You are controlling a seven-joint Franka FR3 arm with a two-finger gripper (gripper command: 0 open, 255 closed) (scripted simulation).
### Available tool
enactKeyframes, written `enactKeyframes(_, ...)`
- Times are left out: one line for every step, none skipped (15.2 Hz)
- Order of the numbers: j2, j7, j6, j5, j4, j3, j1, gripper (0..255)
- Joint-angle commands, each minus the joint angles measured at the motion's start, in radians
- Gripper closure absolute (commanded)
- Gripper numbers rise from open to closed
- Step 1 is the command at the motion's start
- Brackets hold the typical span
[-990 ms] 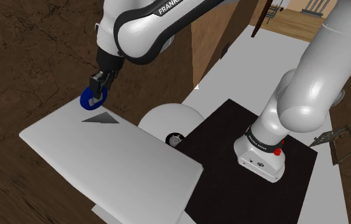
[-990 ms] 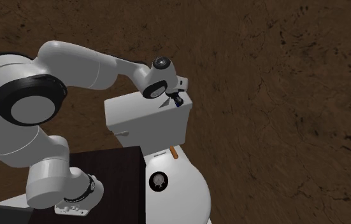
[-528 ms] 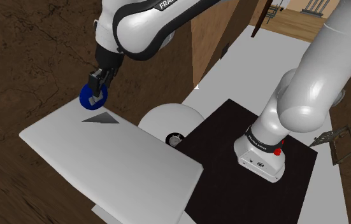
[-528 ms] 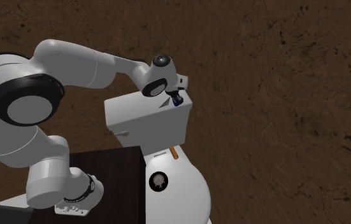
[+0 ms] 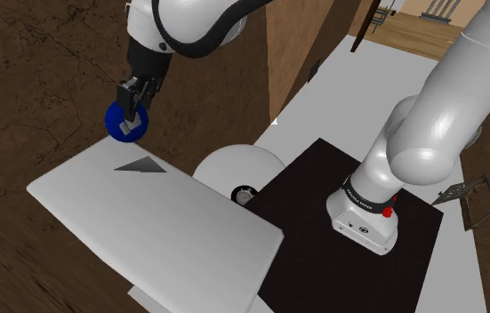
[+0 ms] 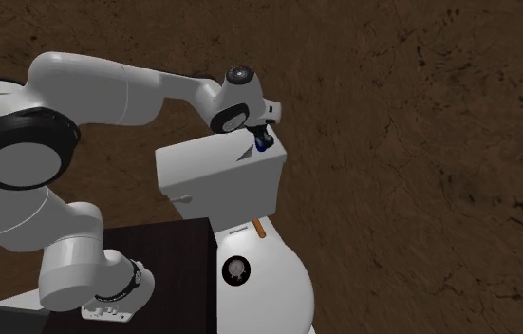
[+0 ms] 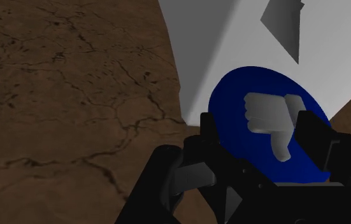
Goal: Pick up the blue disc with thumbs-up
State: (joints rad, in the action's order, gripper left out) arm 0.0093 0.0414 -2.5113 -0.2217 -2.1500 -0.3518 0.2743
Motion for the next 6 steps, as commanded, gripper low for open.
enactKeyframes(-0.015, -0.005, 0.028, 0.000, 0.014, 0.000, 0.000, 255)
enactKeyframes(-0.020, -0.007, 0.041, 0.000, 0.022, 0.001, -0.001, 255)
enactKeyframes(-0.026, -0.008, 0.055, 0.001, 0.030, 0.001, -0.001, 255)
enactKeyframes(-0.031, -0.010, 0.068, 0.001, 0.038, 0.002, -0.002, 255)
enactKeyframes(-0.032, -0.010, 0.070, 0.001, 0.039, 0.002, -0.002, 255)
enactKeyframes(-0.032, -0.010, 0.070, 0.001, 0.039, 0.002, -0.002, 255)
